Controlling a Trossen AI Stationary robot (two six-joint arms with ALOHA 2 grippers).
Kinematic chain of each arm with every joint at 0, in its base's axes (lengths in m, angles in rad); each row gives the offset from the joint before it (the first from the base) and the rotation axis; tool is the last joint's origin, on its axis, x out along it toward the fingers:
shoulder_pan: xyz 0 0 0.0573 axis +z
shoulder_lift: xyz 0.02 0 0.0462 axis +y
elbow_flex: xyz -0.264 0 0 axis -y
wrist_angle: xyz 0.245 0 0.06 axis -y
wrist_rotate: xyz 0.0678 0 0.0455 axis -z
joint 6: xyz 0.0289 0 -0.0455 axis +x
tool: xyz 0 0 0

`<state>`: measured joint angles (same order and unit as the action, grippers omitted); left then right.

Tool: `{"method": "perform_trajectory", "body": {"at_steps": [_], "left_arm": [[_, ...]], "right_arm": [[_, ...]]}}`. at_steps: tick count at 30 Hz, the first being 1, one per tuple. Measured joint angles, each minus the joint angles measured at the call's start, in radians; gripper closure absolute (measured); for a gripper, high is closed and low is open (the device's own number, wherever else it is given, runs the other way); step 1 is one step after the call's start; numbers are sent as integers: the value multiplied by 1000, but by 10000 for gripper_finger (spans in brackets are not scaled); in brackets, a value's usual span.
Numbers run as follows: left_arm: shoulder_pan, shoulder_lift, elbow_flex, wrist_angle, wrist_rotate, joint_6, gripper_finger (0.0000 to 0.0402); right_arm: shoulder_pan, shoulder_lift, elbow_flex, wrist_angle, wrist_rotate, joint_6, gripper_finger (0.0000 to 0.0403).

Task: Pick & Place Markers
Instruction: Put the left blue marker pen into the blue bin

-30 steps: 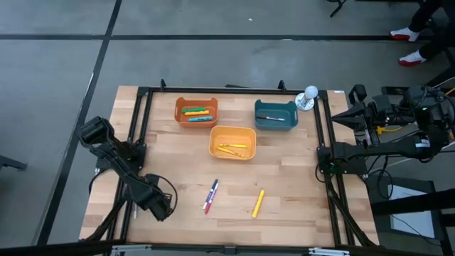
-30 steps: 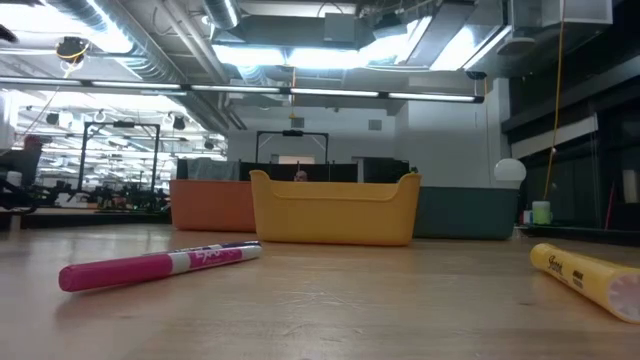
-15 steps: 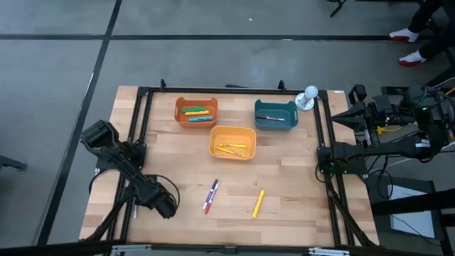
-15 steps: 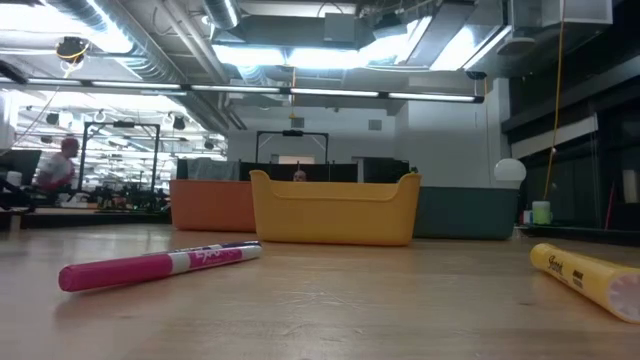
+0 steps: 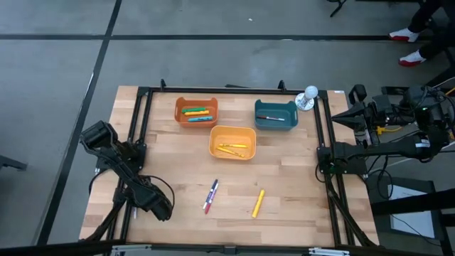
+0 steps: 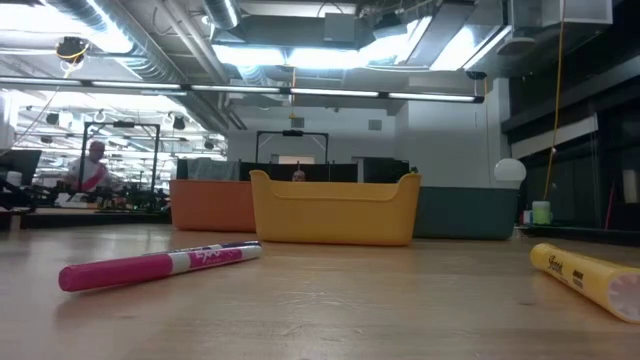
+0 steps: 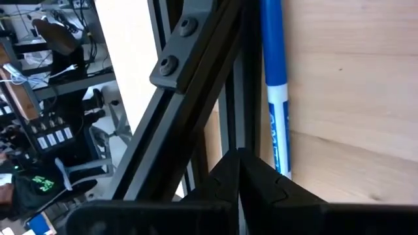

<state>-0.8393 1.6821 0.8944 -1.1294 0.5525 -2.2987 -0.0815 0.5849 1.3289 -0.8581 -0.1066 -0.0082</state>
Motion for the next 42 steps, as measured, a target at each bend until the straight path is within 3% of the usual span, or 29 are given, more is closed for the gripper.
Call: {"method": "perform_trajectory", "body": {"at_steps": [42], "left_arm": [[-59, 99, -38, 130, -41, -1, 400]], "right_arm": [[0, 0, 0, 0, 0, 0, 379]]}}
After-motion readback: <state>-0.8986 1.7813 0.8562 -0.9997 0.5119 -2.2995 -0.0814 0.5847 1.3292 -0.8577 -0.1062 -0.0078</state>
